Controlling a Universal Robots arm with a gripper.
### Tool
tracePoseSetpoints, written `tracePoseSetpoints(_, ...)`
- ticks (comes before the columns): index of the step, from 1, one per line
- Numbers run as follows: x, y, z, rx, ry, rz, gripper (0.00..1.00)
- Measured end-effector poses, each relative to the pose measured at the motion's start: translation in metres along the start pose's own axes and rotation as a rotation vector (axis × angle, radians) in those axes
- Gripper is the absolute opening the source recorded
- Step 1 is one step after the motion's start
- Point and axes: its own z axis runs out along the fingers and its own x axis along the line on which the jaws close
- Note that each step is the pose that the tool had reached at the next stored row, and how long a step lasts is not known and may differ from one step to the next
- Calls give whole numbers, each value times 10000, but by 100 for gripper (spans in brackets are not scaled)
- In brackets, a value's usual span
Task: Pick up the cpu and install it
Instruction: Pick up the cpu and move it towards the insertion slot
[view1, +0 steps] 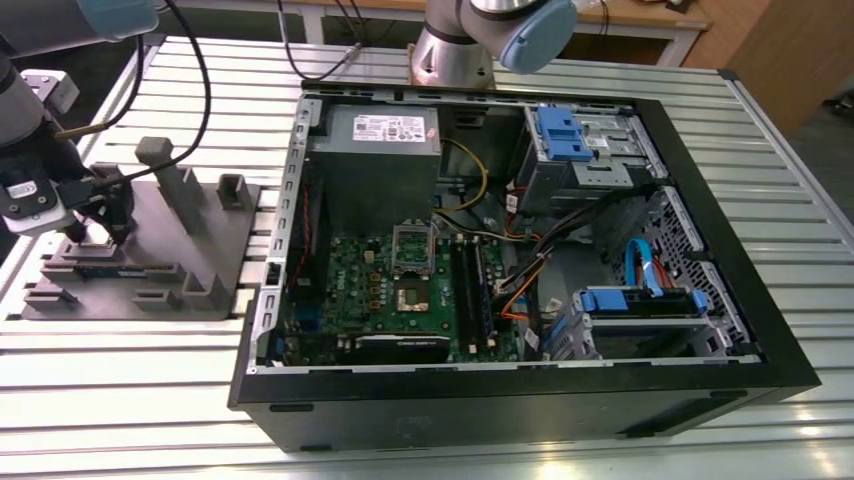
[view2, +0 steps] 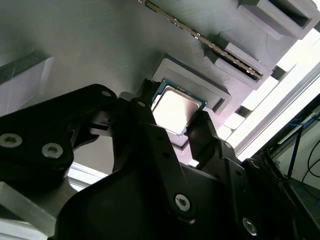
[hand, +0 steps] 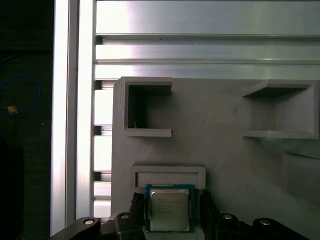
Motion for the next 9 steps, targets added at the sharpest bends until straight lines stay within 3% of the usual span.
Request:
tracePoseSetpoints(2, 0, 0, 0, 0, 1, 0, 48)
tracePoseSetpoints(9, 0, 0, -4, 0, 0, 0, 47)
